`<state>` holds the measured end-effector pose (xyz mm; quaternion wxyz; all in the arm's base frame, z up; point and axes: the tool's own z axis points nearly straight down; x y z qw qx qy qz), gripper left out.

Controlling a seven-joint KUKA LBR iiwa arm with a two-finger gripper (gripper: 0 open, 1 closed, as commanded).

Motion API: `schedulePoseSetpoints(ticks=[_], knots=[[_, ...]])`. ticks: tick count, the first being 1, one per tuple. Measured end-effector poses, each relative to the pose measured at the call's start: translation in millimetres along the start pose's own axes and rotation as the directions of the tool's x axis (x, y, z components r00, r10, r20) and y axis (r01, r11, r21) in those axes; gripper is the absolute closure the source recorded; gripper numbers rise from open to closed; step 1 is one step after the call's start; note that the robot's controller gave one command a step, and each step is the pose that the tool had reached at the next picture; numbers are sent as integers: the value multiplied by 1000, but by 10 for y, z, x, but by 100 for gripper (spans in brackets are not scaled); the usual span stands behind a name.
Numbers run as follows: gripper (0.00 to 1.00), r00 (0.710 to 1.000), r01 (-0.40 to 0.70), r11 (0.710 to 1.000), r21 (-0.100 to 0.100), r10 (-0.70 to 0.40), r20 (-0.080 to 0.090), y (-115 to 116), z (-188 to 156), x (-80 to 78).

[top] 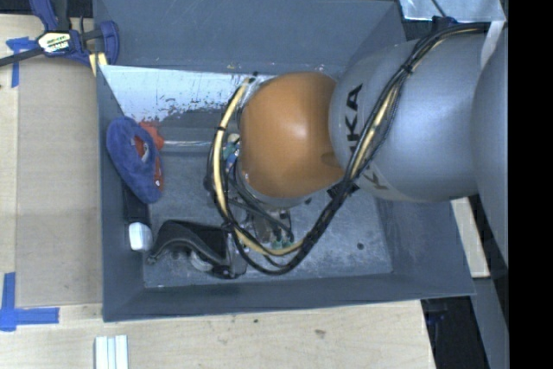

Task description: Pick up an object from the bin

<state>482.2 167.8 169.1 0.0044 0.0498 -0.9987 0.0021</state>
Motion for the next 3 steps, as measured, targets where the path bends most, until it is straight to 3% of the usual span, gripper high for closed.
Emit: schedulePoseSetpoints(ticks=[1,2,3], knots=[[0,992,124,992,-1,-124,-2,227,985,-121],[100,993,122,993,-1,-122,-3,227,969,-110],[100,989,146,989,-3,-146,14,428,-342,-158]])
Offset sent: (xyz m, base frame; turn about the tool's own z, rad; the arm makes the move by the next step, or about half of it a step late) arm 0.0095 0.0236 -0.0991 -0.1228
